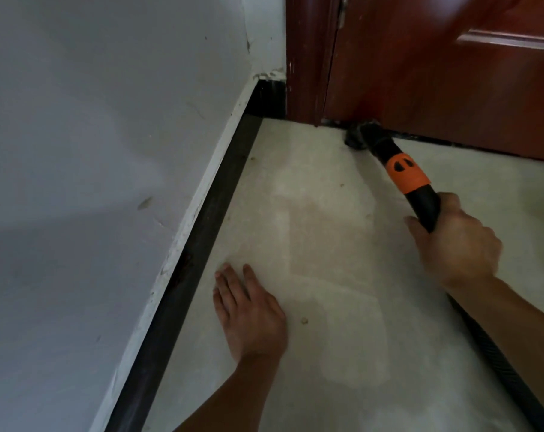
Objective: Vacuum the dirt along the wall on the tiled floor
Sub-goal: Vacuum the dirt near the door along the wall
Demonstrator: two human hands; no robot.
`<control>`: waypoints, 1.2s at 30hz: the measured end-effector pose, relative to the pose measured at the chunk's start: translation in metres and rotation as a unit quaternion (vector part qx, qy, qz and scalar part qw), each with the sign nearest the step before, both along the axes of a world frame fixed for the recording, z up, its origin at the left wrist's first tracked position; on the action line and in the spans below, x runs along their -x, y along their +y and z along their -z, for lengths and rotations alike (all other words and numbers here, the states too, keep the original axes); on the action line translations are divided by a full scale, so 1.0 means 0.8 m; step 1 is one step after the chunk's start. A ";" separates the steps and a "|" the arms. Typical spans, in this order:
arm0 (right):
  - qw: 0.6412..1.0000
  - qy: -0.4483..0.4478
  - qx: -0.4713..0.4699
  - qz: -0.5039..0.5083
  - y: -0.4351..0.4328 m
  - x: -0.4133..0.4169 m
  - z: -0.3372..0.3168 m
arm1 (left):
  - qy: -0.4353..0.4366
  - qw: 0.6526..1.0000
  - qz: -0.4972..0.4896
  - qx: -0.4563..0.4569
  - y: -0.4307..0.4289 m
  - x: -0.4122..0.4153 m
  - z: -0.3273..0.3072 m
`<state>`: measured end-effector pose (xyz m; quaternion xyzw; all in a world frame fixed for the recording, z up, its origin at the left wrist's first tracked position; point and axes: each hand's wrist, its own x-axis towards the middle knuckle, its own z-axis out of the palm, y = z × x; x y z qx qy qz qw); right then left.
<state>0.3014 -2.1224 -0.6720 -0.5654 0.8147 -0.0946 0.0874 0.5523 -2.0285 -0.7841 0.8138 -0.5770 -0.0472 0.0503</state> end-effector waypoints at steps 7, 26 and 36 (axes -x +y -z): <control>0.996 -0.022 -0.016 -0.082 -0.037 -0.073 0.005 | 0.010 1.000 0.002 0.026 0.000 -0.002 0.002; 0.979 -0.130 -0.003 0.156 0.127 0.082 -0.004 | 0.025 0.997 -0.003 0.067 0.000 -0.001 0.001; 0.947 -0.227 0.024 0.228 0.138 0.126 -0.001 | 0.020 0.997 -0.002 0.069 0.000 0.001 0.002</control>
